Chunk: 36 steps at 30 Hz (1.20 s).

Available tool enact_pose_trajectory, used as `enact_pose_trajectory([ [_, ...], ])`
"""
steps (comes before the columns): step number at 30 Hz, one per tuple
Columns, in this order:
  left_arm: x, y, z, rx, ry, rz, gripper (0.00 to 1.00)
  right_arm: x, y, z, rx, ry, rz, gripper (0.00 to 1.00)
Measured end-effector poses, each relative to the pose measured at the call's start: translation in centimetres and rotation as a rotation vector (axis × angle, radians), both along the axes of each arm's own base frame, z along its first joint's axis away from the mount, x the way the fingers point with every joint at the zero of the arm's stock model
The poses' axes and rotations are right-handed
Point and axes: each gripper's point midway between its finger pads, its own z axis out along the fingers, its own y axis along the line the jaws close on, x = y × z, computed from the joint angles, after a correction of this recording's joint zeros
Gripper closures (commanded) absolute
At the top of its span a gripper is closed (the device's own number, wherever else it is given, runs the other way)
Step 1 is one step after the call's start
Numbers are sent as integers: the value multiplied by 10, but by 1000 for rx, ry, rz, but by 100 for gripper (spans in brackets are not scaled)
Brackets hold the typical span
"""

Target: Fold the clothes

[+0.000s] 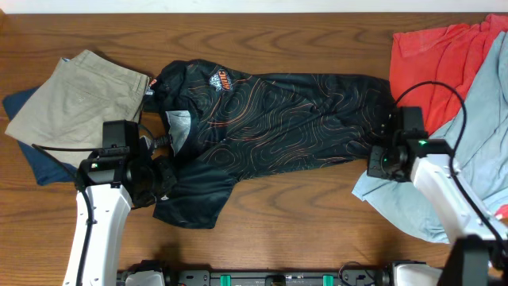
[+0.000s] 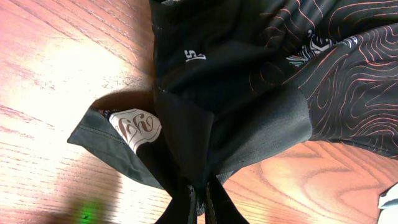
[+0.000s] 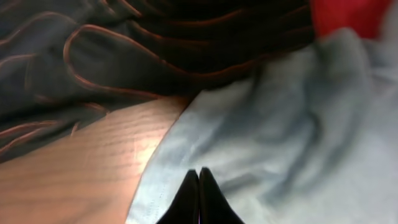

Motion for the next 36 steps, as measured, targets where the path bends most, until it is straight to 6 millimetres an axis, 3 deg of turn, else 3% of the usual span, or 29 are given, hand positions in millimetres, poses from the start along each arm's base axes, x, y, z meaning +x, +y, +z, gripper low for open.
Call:
enact_pose_trajectory([
  [5, 0, 0, 0, 0, 0, 0, 94, 2, -12, -34, -24, 18, -41, 99],
  [9, 0, 0, 0, 0, 1, 0, 94, 13, -39, -35, -74, -12, -151, 99],
  [13, 0, 0, 0, 0, 1, 0, 94, 6, -92, -35, -180, -11, -371, 99],
  [16, 0, 0, 0, 0, 2, 0, 94, -19, -145, -33, -288, 0, -628, 99],
  [19, 0, 0, 0, 0, 1, 0, 94, -44, -185, -32, -339, -1, -837, 99],
  [23, 0, 0, 0, 0, 1, 0, 94, -57, -211, -32, -298, -13, -992, 98],
  [27, 0, 0, 0, 0, 1, 0, 94, -19, -200, -30, -78, -82, -888, 95],
  [30, 0, 0, 0, 0, 1, 0, 94, 17, -165, -23, 153, -130, -677, 85],
  [35, 0, 0, 0, 0, 1, 0, 94, 27, -104, -20, 382, -101, -440, 56],
  [36, 0, 0, 0, 0, 1, 0, 94, 29, -96, -19, 403, -100, -411, 56],
])
